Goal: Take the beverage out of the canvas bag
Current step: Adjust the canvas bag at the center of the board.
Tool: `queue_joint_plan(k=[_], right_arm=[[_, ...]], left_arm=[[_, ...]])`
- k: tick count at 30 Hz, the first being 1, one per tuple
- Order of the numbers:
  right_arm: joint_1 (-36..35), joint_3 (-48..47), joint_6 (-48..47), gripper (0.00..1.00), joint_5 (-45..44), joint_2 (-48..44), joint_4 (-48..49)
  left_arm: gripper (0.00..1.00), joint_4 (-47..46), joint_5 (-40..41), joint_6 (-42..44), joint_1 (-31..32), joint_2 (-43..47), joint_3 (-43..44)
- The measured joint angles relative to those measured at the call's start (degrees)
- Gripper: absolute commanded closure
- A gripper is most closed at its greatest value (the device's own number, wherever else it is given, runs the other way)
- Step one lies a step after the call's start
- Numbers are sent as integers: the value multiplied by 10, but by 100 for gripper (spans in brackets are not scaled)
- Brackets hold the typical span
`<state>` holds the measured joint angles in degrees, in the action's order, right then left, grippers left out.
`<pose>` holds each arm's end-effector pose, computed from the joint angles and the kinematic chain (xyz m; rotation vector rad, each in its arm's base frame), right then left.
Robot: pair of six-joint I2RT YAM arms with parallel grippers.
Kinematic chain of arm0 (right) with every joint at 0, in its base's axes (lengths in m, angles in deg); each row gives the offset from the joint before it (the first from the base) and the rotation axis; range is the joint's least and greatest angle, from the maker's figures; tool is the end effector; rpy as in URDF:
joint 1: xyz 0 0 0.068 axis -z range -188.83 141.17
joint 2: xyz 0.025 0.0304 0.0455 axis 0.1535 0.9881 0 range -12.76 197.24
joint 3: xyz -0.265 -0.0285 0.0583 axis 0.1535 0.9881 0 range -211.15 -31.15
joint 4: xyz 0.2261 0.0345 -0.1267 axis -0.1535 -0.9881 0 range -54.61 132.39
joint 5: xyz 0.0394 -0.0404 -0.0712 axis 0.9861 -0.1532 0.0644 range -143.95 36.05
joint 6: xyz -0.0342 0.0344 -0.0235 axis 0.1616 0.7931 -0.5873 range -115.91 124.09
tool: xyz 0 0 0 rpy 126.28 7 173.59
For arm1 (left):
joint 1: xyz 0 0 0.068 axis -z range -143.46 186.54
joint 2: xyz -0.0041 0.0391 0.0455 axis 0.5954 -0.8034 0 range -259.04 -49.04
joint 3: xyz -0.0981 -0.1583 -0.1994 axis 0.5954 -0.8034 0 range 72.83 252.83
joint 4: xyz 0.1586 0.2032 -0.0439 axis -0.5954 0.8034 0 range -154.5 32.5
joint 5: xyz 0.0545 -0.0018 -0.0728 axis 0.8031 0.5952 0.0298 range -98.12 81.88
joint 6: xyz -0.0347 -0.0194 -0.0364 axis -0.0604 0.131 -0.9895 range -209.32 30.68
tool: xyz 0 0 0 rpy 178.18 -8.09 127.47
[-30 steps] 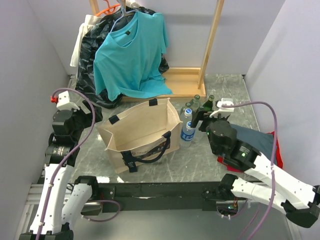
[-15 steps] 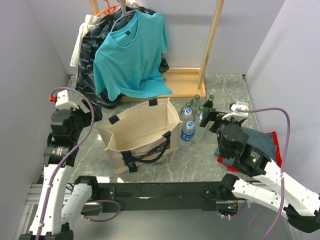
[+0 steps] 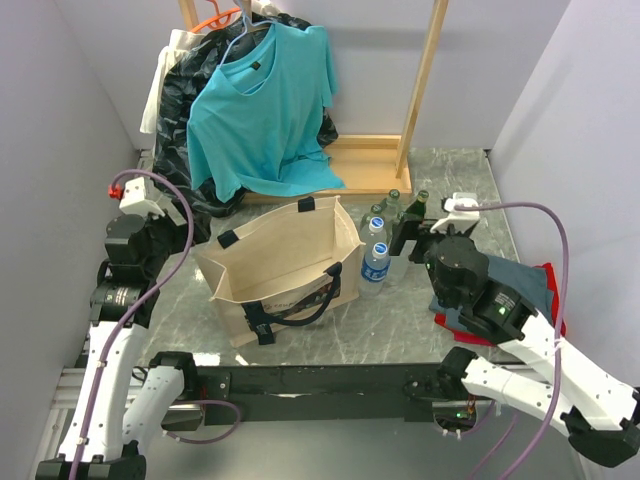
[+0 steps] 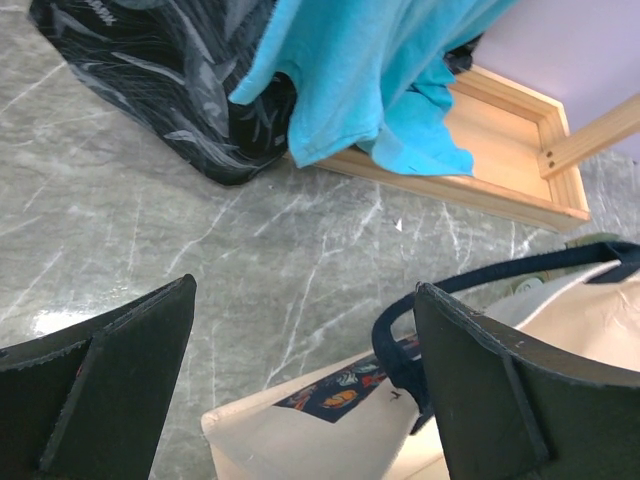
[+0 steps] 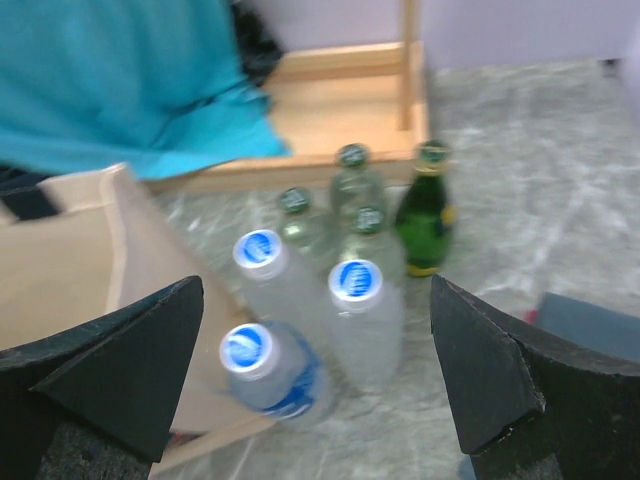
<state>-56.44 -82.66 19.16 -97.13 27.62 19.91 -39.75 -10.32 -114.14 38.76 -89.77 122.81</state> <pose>0.1162 0.0911 0.3710 0.0507 1.7162 0.1437 0.1575 -0.0074 0.3551 -0.3372 1.8259 -0.3647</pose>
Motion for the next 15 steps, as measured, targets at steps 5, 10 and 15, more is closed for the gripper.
queue_joint_plan(k=[5, 10, 15], right_arm=[[0, -29, 0, 1, 106, 22, -4], [0, -80, 3, 2, 210, 63, -5], [-26, -121, -2, 1, 286, 114, -8]], left_arm=[[4, 0, -21, 2, 0, 0, 0], [4, 0, -35, 4, 0, 0, 0], [4, -2, -42, 4, 0, 0, -2]])
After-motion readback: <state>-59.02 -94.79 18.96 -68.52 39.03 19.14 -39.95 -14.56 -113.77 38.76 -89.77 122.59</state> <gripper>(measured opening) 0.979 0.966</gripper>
